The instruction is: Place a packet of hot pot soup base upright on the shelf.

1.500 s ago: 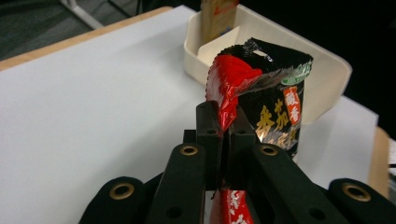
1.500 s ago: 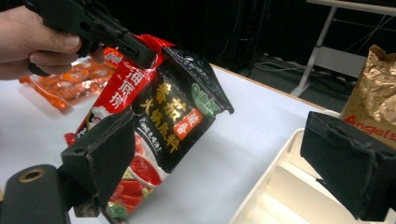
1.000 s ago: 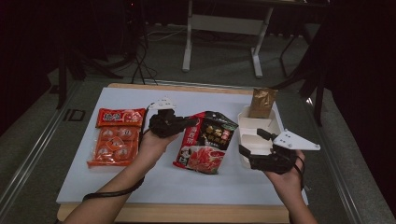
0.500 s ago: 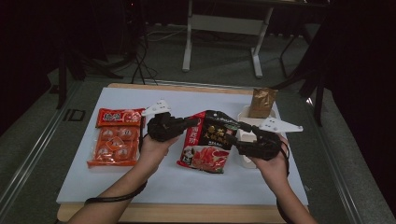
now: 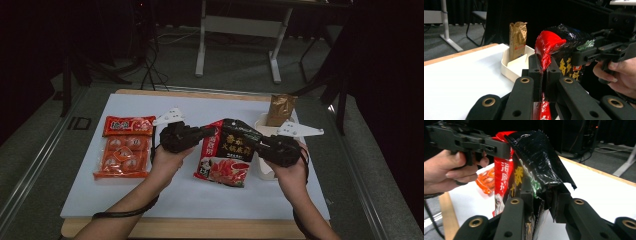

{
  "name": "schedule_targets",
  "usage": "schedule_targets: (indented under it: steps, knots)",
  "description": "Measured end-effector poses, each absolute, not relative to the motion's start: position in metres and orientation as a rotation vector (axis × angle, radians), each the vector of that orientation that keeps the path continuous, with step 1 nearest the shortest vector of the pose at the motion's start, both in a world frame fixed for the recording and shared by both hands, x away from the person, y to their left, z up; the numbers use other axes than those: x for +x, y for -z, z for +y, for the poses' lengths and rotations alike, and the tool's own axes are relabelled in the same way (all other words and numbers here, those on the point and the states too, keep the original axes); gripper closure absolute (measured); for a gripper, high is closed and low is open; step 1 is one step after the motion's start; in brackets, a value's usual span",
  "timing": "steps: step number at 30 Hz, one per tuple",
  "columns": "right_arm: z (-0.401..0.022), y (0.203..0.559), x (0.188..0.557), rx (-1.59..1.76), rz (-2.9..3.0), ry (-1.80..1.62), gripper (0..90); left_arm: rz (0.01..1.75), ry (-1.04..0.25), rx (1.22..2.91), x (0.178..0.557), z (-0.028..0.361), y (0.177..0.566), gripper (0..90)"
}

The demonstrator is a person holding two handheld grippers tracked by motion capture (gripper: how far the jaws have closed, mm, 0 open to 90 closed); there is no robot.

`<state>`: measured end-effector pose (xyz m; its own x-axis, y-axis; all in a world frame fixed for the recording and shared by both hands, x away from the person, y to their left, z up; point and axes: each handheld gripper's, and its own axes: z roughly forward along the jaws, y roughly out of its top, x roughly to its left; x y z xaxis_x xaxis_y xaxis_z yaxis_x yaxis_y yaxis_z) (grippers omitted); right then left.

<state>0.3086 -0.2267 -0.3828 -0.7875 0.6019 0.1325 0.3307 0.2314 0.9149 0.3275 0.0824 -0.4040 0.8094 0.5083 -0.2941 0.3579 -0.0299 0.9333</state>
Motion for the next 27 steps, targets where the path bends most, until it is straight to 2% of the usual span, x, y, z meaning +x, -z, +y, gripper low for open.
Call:
schedule_targets:
  steps: [6,9,16,20,22,24,27]
  knots:
    - [-0.228,0.373,0.309,0.832,2.273,-1.571,77.4,0.667,-0.114,1.651,0.330,0.085,0.398,82.7]
    - [-0.230,0.366,0.308,0.805,2.268,-1.568,77.6,0.655,-0.106,1.666,0.331,0.085,0.396,75.8]
    - [-0.240,0.353,0.309,0.777,2.237,-1.541,77.6,0.663,-0.136,1.676,0.330,0.092,0.396,43.2]
    - [-0.251,0.346,0.312,0.792,2.221,-1.557,77.5,0.650,-0.129,1.693,0.327,0.097,0.397,14.2]
    - [-0.255,0.343,0.313,0.794,2.208,-1.557,77.6,0.668,-0.135,1.694,0.325,0.100,0.399,10.4]
    - [-0.259,0.340,0.314,0.800,2.198,-1.556,77.6,0.655,-0.118,1.691,0.325,0.103,0.402,0.0]
    - [-0.264,0.336,0.317,0.807,2.185,-1.549,77.5,0.651,-0.106,1.679,0.322,0.109,0.406,0.0]
